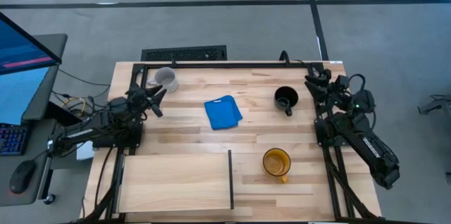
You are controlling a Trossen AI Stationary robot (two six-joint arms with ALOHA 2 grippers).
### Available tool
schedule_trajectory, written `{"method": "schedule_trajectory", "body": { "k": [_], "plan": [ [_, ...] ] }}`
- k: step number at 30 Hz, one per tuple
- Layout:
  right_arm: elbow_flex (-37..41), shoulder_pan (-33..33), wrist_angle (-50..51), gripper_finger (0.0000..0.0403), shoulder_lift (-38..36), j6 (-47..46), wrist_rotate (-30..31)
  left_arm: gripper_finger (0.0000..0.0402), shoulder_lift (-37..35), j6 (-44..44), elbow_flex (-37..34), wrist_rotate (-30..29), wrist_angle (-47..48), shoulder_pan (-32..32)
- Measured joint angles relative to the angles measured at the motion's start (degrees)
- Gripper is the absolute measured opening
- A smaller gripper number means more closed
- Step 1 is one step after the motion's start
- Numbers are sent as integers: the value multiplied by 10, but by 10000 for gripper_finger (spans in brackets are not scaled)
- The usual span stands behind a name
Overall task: Stack small to large cups/mugs on shelf
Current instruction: Put the yellow mug on the shelf
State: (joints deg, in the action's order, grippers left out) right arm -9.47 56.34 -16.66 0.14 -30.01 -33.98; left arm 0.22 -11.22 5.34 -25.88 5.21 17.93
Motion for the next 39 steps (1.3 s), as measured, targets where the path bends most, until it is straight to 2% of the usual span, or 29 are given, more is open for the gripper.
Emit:
{"method": "schedule_trajectory", "body": {
  "k": [10,16,23,27,33,39],
  "plan": [
    [0,0,46,169,0,0,13,127,0,-21,1,89,-18,0],
    [0,0,49,169,0,-13,28,127,0,7,2,90,-17,0],
    [0,0,117,169,0,-56,27,127,0,15,2,87,-17,0],
    [-4,0,122,169,0,-84,24,127,0,16,2,86,-17,0],
    [-79,-1,127,169,12,-83,4,127,0,17,2,86,-17,0],
    [-202,-1,270,152,61,9,4,127,0,17,2,70,-17,0]
  ]
}}
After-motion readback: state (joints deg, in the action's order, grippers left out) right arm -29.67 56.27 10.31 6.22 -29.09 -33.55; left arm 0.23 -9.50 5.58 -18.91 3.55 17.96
